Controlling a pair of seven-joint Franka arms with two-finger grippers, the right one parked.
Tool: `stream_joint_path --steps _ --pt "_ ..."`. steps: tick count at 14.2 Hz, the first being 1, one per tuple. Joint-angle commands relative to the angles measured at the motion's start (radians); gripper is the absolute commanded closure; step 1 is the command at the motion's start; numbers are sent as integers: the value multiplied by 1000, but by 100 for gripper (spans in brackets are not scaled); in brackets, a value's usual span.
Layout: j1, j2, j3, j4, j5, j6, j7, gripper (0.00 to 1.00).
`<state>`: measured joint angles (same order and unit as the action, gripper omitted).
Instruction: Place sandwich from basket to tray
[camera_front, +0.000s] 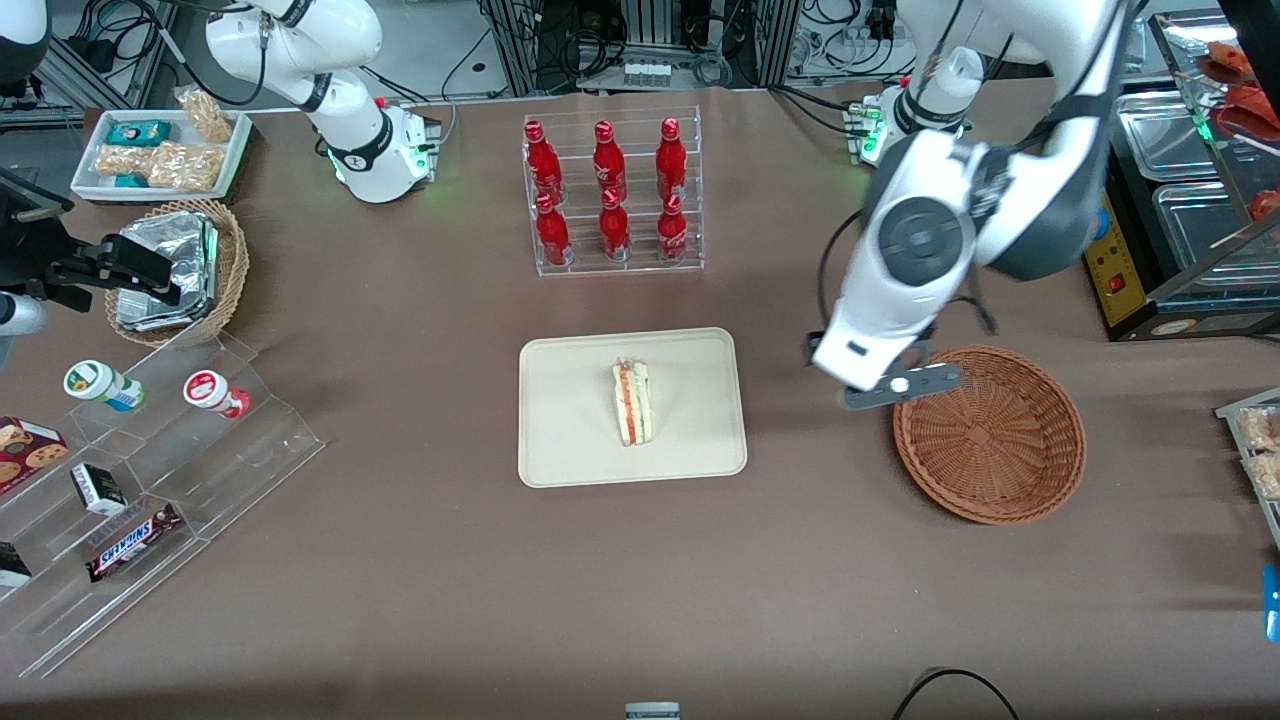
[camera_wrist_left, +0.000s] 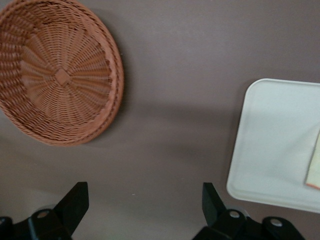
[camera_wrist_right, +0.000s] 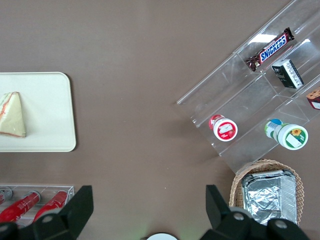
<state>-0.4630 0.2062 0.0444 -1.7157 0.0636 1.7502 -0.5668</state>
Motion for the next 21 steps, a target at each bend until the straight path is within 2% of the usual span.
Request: stream_joint_path --steps 1,3,5,8,11,18,21 --pt "96 -109 -18 -59 -14 -64 138 0" --pt "243 -136 -120 -39 -54 -128 261 0" --pt "367 -159 -214 -25 -54 -168 352 0" --pt "458 -205 -248 -21 -54 -184 453 0" --pt "469 -243 -229 -16 -48 -193 537 0" --pt "468 -249 -103 68 -57 -190 580 0" --pt "468 -255 -93 68 -65 -190 585 0"
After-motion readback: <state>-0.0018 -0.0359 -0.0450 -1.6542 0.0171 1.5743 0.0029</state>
